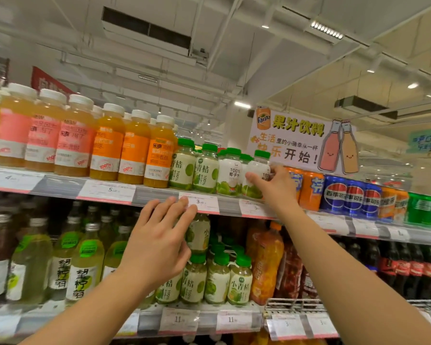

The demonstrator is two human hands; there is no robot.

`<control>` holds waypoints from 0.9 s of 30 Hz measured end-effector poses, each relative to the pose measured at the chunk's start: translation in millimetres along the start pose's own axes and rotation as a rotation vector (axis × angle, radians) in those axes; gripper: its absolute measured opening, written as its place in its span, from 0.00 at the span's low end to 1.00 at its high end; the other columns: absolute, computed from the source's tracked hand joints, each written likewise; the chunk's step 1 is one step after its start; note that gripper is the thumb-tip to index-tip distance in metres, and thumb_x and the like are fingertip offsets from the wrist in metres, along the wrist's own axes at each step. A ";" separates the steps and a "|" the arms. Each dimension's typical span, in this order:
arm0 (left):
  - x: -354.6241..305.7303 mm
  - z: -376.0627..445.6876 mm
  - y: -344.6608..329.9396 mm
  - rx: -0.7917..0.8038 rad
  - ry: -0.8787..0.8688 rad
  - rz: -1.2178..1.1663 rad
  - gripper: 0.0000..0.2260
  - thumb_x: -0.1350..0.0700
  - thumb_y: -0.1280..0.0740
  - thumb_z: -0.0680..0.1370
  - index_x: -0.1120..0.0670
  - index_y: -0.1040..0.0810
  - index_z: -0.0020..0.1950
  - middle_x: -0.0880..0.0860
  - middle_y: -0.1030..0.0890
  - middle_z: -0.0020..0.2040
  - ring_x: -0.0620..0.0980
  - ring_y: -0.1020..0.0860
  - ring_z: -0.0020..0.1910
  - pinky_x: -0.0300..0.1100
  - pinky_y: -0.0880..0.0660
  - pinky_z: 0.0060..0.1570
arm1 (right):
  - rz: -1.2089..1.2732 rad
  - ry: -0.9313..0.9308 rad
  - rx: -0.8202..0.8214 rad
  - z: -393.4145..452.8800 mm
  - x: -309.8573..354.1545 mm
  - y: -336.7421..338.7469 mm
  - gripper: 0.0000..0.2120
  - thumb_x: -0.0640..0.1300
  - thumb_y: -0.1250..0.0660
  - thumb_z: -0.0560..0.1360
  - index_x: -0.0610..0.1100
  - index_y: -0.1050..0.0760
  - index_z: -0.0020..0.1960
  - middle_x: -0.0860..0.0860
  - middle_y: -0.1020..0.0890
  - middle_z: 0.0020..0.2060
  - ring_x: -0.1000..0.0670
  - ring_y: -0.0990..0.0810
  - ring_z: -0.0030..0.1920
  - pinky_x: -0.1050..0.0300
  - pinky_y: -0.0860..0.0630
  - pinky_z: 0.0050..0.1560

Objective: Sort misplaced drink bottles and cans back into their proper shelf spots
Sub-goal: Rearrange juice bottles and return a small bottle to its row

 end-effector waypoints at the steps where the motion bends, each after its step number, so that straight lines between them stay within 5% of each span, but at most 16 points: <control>1: -0.5 -0.5 0.2 0.006 0.006 0.002 0.32 0.46 0.34 0.72 0.52 0.30 0.75 0.55 0.27 0.73 0.58 0.30 0.72 0.60 0.37 0.73 | -0.014 0.002 0.011 -1.5 -2.8 -4.8 0.33 0.73 0.30 0.68 0.50 0.23 0.62 0.52 0.16 0.55 0.48 0.18 0.55 0.44 0.20 0.59; 5: 0.1 -0.1 -1.7 0.010 0.021 0.001 0.31 0.46 0.35 0.72 0.51 0.30 0.75 0.54 0.27 0.73 0.58 0.30 0.72 0.61 0.36 0.72 | -0.019 0.010 0.015 -1.3 -6.1 -14.4 0.30 0.69 0.29 0.73 0.48 0.24 0.63 0.54 0.19 0.51 0.47 0.19 0.54 0.45 0.21 0.59; 12: -6.0 1.2 -1.5 -0.048 0.057 0.008 0.30 0.46 0.34 0.71 0.51 0.29 0.74 0.54 0.27 0.72 0.58 0.30 0.72 0.60 0.36 0.72 | 0.060 0.019 0.122 0.9 -20.0 -14.5 0.26 0.56 0.29 0.78 0.47 0.28 0.71 0.48 0.17 0.62 0.49 0.20 0.56 0.47 0.21 0.60; 27: -26.2 8.4 17.8 0.030 0.213 -0.012 0.27 0.45 0.35 0.73 0.50 0.29 0.71 0.50 0.28 0.71 0.54 0.32 0.68 0.52 0.37 0.72 | 0.087 0.073 0.099 -7.4 -22.2 -15.3 0.28 0.59 0.29 0.78 0.44 0.30 0.69 0.46 0.17 0.63 0.43 0.19 0.63 0.51 0.25 0.55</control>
Point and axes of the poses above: each hand's wrist, its own z-axis towards the middle knuckle, its own y-axis out of the back of the hand, x = y × z, the point moved 3 cm from there along z, towards the middle knuckle
